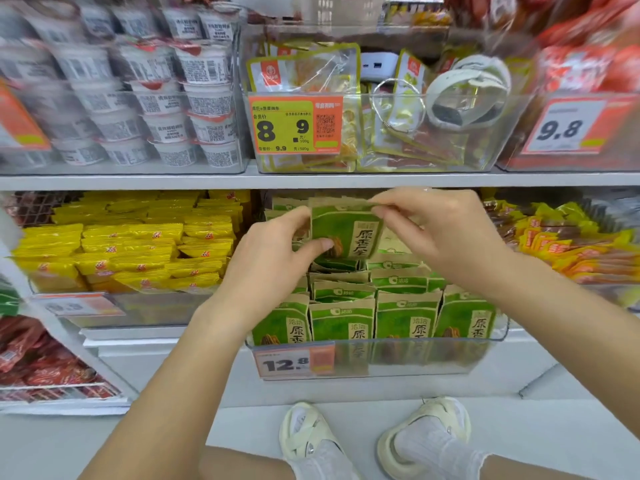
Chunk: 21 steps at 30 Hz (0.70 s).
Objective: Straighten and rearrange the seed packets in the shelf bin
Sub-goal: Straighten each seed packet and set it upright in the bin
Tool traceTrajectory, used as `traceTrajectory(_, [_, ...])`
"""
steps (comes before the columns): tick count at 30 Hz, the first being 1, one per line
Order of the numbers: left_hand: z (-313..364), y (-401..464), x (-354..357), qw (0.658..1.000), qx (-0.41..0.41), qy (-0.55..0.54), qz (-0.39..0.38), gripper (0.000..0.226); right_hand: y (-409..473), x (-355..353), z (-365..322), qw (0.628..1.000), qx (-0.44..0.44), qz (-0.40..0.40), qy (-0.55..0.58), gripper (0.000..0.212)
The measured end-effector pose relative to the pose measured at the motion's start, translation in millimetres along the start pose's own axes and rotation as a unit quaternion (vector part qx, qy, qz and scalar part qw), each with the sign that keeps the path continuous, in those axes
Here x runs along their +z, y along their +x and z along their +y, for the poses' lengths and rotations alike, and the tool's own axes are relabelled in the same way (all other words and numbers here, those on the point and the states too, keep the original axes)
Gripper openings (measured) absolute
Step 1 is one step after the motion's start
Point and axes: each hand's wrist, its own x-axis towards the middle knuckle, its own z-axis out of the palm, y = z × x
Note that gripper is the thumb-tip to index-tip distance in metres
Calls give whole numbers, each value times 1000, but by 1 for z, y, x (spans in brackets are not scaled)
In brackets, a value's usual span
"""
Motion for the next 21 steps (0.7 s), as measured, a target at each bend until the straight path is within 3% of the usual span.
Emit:
traceTrajectory(3, [14, -12, -6, 995, 36, -61, 70, 16, -3, -16, -13, 990, 86, 54, 92, 20])
traceTrajectory(5, [25, -22, -9, 989, 56, -92, 97, 18, -5, -26, -24, 964, 147, 71, 210, 7])
traceTrajectory(8, [41, -45, -9, 986, 53, -130, 93, 22, -15, -35, -41, 913, 223, 74, 334, 18])
traceTrajectory(13, [49, -91, 12, 953, -34, -294, 59, 6, -58, -25, -67, 837, 375, -8, 398, 28])
traceTrajectory(16, [46, -123, 32, 928, -103, -356, 49, 13, -100, -14, -86, 772, 435, -29, 462, 30])
traceTrajectory(19, [39, -152, 52, 908, -165, -383, 35, 24, -136, -7, -104, 693, 500, -13, 518, 36])
traceTrajectory(21, [36, -166, 62, 901, -186, -390, 45, 31, -152, -4, -113, 659, 532, 11, 531, 38])
